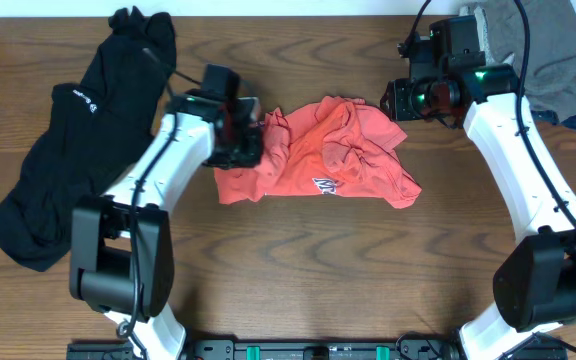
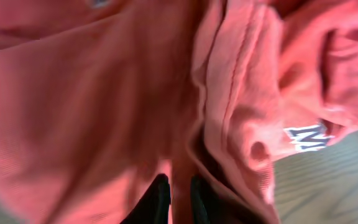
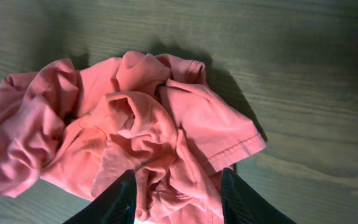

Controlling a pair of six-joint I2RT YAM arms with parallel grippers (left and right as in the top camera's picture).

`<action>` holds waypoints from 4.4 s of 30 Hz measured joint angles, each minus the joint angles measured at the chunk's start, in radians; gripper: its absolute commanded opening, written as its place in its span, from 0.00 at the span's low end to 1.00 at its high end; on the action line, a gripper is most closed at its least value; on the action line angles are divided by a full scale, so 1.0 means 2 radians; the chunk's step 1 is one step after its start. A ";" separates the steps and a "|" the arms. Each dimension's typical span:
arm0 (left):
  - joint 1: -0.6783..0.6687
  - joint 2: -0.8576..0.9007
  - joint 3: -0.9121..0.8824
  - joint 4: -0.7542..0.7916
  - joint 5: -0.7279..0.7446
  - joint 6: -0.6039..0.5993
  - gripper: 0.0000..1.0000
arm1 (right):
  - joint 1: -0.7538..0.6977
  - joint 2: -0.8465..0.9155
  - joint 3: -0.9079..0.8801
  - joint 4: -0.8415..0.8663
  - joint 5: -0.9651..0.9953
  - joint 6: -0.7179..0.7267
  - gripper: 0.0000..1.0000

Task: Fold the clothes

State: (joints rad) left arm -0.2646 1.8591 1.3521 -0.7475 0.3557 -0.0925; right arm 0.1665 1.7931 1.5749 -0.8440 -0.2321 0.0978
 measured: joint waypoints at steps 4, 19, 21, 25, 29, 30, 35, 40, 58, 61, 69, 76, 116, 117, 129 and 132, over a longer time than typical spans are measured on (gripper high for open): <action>-0.035 0.000 0.000 0.007 0.000 0.000 0.15 | 0.000 0.000 0.000 -0.007 0.002 0.000 0.44; -0.058 0.028 0.001 -0.003 -0.002 0.000 0.15 | -0.017 0.000 -0.105 -0.014 -0.006 0.005 0.63; -0.040 0.026 0.004 -0.020 -0.002 0.000 0.15 | -0.017 0.000 -0.131 -0.008 -0.012 0.007 0.67; -0.004 0.002 0.011 -0.034 -0.002 0.000 0.15 | -0.017 0.000 -0.174 -0.001 -0.019 0.012 0.72; 0.025 -0.037 0.019 -0.043 -0.004 0.000 0.15 | -0.017 0.000 -0.188 -0.013 -0.021 0.013 0.72; 0.029 -0.043 0.021 -0.044 -0.004 0.000 0.15 | -0.017 0.000 -0.189 -0.018 -0.021 0.014 0.71; 0.042 -0.054 0.024 -0.053 -0.008 0.000 0.15 | -0.017 0.000 -0.209 -0.025 -0.011 0.016 0.70; 0.043 -0.054 0.024 -0.056 -0.021 0.000 0.16 | -0.017 0.000 -0.251 0.012 0.008 0.032 0.66; 0.043 -0.054 0.024 -0.056 -0.037 0.000 0.16 | -0.017 0.000 -0.265 0.188 0.023 0.076 0.01; 0.043 -0.054 0.024 -0.055 -0.037 0.000 0.16 | -0.017 0.000 -0.265 0.214 0.023 0.077 0.06; 0.043 -0.054 0.024 -0.054 -0.038 0.000 0.16 | -0.017 0.000 -0.265 0.267 0.023 0.090 0.45; 0.043 -0.054 0.024 -0.054 -0.037 0.000 0.16 | -0.017 0.006 -0.265 0.279 0.023 0.094 0.57; 0.098 -0.054 0.024 -0.070 -0.096 0.000 0.16 | -0.145 0.031 -0.150 0.097 -0.038 0.002 0.01; 0.106 -0.054 0.024 -0.072 -0.099 0.000 0.16 | -0.147 0.023 -0.134 0.082 -0.037 -0.007 0.01; 0.148 -0.054 0.024 -0.076 -0.103 0.002 0.16 | -0.023 -0.001 -0.022 -0.011 -0.030 -0.060 0.01; 0.148 -0.054 0.024 -0.076 -0.103 0.002 0.16 | 0.044 0.000 -0.022 -0.014 -0.019 -0.062 0.01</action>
State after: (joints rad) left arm 0.0311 1.7519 1.3994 -0.8993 0.1501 -0.0883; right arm 0.2550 1.7939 1.5307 -0.8715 -0.2695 -0.0265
